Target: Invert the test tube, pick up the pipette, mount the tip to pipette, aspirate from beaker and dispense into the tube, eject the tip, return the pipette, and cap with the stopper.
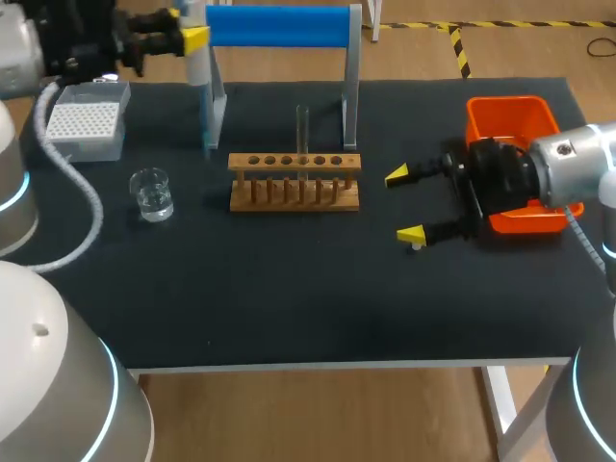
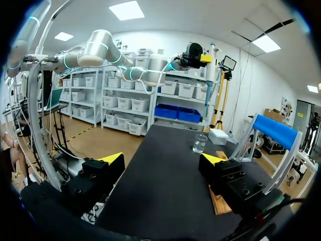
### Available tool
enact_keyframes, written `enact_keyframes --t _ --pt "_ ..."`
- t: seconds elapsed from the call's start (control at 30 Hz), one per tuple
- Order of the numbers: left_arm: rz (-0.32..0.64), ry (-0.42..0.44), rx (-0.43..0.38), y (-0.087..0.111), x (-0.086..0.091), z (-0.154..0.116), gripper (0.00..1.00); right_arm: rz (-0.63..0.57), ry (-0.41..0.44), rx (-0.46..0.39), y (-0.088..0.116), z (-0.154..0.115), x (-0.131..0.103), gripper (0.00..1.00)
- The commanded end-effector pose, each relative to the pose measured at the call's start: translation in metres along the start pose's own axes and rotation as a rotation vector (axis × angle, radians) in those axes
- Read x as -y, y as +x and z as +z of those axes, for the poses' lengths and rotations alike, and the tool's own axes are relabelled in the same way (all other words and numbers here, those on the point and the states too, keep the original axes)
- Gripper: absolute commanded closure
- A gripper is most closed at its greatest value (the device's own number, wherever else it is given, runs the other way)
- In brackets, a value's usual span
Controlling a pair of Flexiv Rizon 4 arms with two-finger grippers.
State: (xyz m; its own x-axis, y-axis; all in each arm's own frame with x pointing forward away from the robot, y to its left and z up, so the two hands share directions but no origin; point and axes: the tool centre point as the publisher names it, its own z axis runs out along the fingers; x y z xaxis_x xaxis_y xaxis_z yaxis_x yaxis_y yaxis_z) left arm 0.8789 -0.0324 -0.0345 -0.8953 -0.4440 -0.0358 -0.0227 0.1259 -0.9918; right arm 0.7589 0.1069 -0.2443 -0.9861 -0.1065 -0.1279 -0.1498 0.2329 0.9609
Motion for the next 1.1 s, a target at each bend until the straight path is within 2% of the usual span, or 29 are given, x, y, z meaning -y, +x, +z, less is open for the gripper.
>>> enact_keyframes --t 0.03,0.2,0.43,0.77,1.1 --pt "-0.004 0.017 0.013 -0.005 -0.011 -0.056 1.00 0.000 0.002 -0.001 0.001 -0.001 -0.001 0.00" --pt "-0.013 0.035 0.047 -0.018 -0.023 -0.072 1.00 0.000 0.002 -0.001 0.001 -0.001 -0.001 0.00" --pt "-0.009 0.052 0.067 -0.033 -0.028 -0.084 1.00 0.000 0.002 -0.001 0.001 -0.001 -0.001 0.00" --pt "-0.002 0.042 0.078 -0.049 -0.032 -0.086 1.00 0.000 0.002 -0.001 0.001 -0.001 -0.001 0.00" --pt "0.006 0.044 0.076 -0.054 -0.032 -0.080 1.00 0.000 0.002 -0.001 0.001 -0.001 -0.001 0.00"
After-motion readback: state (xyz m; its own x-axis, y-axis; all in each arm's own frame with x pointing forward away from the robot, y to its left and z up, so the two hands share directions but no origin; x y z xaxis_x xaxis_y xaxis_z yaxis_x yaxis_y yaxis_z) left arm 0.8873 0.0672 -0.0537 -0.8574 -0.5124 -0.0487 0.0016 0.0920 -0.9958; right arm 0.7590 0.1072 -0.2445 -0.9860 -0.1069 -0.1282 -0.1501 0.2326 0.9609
